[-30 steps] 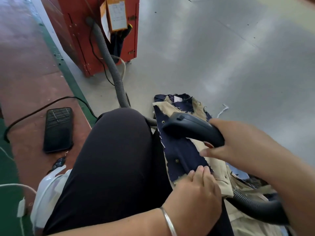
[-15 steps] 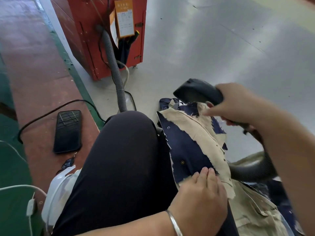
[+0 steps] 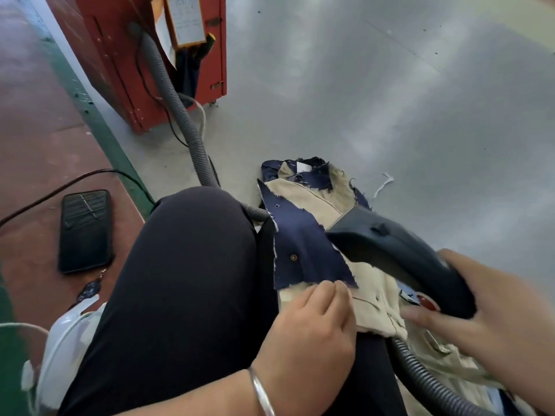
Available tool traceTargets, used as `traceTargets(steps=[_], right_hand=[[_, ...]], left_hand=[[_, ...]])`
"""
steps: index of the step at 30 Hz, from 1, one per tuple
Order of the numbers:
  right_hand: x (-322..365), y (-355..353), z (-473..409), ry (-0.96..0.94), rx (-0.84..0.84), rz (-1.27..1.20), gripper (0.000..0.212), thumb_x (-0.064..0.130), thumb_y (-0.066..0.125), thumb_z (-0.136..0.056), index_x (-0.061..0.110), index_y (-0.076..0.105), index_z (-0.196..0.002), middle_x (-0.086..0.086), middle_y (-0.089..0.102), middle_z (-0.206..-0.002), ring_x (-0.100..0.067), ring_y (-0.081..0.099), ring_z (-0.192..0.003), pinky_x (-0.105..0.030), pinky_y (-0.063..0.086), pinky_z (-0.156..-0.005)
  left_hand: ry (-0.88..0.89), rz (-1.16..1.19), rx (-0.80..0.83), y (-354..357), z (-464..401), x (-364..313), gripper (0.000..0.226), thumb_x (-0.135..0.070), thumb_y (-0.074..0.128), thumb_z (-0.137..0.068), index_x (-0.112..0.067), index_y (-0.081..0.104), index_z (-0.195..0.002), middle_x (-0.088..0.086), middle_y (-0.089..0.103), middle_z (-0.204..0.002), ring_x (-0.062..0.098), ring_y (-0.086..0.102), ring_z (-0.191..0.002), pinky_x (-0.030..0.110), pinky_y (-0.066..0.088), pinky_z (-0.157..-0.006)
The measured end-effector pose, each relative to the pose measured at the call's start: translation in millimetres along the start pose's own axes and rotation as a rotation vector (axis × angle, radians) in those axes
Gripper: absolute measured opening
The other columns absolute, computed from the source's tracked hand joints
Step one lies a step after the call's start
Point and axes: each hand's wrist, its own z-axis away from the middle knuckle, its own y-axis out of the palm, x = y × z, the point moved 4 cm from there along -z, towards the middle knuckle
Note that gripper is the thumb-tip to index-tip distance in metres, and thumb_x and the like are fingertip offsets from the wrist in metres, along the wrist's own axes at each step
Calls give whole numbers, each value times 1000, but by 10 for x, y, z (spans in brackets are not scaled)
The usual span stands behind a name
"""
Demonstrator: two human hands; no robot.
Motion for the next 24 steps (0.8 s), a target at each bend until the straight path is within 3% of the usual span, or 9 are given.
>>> traceTargets(steps=[2,6,13,17,21,23,24], right_hand=[[70,112,-128,3,75,51,37,58,80,-64,47,49,-82,39,58,-71,-1,53,-49,-29,38,-50],[225,113,-478,-25,66,88,34,54,78,-68,36,51,-79,11,60,-58,-5,57,-53,-31,44,-52],[621,229,-1259,-69,72,34,29,38,77,-77,25,53,-85,5,57,-71,-16,59,-61,-36,55,-66],[567,229,-1369,-56,-43,-78,29,36,78,-78,24,52,-82,2,60,-72,-25,63,-66,-40,56,-68],[415,-42,-1266,-25,-170,-145,32,40,79,-78,22,57,-93,-2,66,-80,-30,67,-73,-45,57,-74],[312,-196,-1105,-33,-164,-188,30,39,79,-78,23,57,-92,-3,66,-73,-26,69,-60,-45,60,-62],[244,-248,-986,-40,-155,-207,29,38,80,-77,26,56,-90,0,65,-66,-20,67,-52,-38,58,-50]], left_hand=[[6,-3,-4,-7,-13,-3,18,-4,58,-80,-5,74,-89,9,69,-88,21,62,-73,28,49,-70],[2,31,-12,-23,-45,26,24,-5,50,-78,-9,73,-80,4,66,-77,19,61,-71,27,49,-66],[-50,41,8,-6,-61,1,28,-5,49,-74,-17,74,-69,2,70,-75,15,60,-62,23,46,-55],[-48,29,29,-26,-41,34,29,-5,48,-75,-18,74,-71,1,69,-75,15,60,-62,23,47,-55],[-40,-10,20,-11,-43,-9,29,-5,47,-81,-12,75,-83,5,69,-80,17,61,-66,25,50,-58],[-42,-23,20,-11,-45,-23,25,-4,50,-81,-9,74,-88,6,68,-82,19,60,-67,28,50,-59],[-39,-30,28,-17,-40,-24,24,-5,52,-81,-9,74,-88,6,67,-83,20,60,-69,29,50,-61]])
